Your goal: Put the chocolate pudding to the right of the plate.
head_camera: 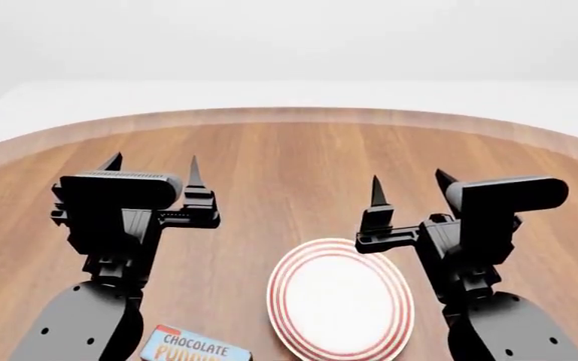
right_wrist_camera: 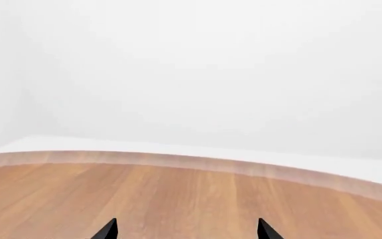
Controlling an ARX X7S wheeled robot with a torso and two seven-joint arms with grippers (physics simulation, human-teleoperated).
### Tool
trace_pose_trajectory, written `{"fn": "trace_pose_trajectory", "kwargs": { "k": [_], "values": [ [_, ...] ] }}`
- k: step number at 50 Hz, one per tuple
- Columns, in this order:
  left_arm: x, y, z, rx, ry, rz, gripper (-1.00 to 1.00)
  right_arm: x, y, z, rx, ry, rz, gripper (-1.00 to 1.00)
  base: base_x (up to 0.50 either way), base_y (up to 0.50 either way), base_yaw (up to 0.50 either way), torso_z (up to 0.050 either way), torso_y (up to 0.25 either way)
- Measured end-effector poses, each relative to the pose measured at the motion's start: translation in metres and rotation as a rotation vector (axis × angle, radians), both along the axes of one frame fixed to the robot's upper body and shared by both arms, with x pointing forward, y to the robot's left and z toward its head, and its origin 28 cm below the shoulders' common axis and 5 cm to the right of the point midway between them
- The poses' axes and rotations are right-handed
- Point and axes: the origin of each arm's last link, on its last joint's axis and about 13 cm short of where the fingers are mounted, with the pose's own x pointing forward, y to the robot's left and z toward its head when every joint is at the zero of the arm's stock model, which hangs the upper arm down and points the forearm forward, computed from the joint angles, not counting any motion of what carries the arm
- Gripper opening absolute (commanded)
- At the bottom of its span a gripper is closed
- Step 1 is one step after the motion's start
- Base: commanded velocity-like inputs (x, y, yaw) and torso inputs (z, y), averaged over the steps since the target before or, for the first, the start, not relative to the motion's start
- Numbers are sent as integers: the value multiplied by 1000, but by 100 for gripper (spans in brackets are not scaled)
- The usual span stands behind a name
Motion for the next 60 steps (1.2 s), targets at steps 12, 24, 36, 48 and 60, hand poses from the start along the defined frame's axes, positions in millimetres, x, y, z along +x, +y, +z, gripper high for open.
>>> {"fn": "trace_pose_trajectory", "kwargs": {
  "k": [12,24,36,48,60],
  "values": [
    [0,0,0,1,-1,0,100,-4,1,7,-53,24,10,100,0,0,0,0,0],
    [0,0,0,3,-1,-2,100,-14,-4,23,-118,106,114,100,0,0,0,0,0],
    [0,-1,0,6,0,-3,100,-24,-13,34,-150,210,253,100,0,0,0,0,0],
    [0,-1,0,7,1,-3,100,-32,-17,37,-232,299,432,100,0,0,0,0,0],
    [1,-1,0,9,3,-2,100,-37,-19,37,-283,355,569,100,0,0,0,0,0]
  ]
}}
